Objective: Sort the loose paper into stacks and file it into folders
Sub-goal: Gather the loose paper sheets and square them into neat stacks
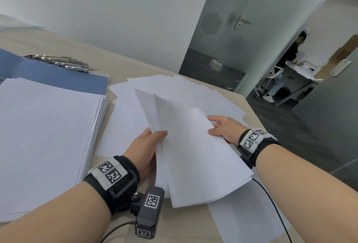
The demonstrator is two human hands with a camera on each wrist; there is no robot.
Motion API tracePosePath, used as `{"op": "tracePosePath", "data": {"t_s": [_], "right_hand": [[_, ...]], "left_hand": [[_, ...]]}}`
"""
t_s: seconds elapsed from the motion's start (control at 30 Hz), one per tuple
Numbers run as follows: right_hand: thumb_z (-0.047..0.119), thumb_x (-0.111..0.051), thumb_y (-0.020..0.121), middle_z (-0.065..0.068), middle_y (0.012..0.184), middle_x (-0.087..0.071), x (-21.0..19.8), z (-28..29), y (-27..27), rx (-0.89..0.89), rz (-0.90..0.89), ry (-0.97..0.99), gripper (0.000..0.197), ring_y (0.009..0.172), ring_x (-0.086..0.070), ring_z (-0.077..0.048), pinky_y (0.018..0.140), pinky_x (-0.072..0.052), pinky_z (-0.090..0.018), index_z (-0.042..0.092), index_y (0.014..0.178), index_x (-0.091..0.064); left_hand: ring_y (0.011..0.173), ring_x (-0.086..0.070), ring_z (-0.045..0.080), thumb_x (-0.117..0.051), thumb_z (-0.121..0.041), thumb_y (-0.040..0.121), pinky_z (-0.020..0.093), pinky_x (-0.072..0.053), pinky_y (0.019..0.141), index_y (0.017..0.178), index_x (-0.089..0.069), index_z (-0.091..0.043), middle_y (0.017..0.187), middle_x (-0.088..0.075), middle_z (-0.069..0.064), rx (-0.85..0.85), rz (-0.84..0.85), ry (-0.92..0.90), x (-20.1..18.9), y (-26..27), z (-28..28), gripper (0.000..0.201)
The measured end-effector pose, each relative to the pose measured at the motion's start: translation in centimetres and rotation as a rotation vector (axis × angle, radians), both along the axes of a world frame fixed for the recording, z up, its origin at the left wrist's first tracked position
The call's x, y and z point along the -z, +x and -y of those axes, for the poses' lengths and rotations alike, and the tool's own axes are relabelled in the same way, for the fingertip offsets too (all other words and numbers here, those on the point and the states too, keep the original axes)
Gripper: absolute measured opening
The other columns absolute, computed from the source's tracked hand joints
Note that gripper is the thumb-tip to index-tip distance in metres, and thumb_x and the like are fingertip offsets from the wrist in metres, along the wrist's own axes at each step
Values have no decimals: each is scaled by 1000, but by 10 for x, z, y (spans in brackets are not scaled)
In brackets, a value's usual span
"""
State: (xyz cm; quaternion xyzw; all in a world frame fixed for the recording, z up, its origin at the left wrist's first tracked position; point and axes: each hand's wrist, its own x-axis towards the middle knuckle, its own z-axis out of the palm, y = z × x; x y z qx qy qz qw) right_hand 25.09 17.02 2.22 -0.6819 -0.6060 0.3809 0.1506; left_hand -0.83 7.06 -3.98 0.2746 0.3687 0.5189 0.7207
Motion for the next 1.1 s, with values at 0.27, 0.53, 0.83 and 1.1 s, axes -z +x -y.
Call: {"op": "tracePosePath", "data": {"t_s": [0.27, 0.53, 0.83, 1.1], "right_hand": [[17, -62, 96, -4, 123, -67, -3, 10, 28, -62, 243, 116, 35, 105, -64, -16, 84, -45, -23, 30, 128, -58], [44, -90, 68, 8, 124, -49, -9, 36, 71, -360, 718, -105, 64, 115, -52, -13, 102, -43, -29, 40, 122, -54], [57, -91, 54, 11, 112, -48, -3, 48, 80, -415, 836, -111, 79, 103, -52, -14, 94, -48, -37, 42, 115, -43], [56, -84, 66, 12, 99, -57, 0, 52, 92, -373, 851, -118, 45, 93, -55, -13, 83, -42, -32, 31, 87, -53]], "left_hand": [[98, -71, 41, -46, 7, 93, 54, -56, 90, 126, -61, -10, 111, -74, 19, -12, -54, -9, 0, -1, -1, 40], [95, -72, 39, -45, 7, 93, 52, -57, 89, 124, -62, -12, 111, -74, 19, -14, -62, -17, -3, 1, 1, 40], [96, -70, 41, -46, 7, 91, 55, -55, 92, 124, -61, -6, 115, -71, 24, -27, -47, -27, -4, 2, 5, 39], [92, -71, 38, -47, 6, 91, 48, -57, 81, 125, -61, -6, 112, -73, 21, -32, -67, -25, -3, 2, 4, 38]]}}
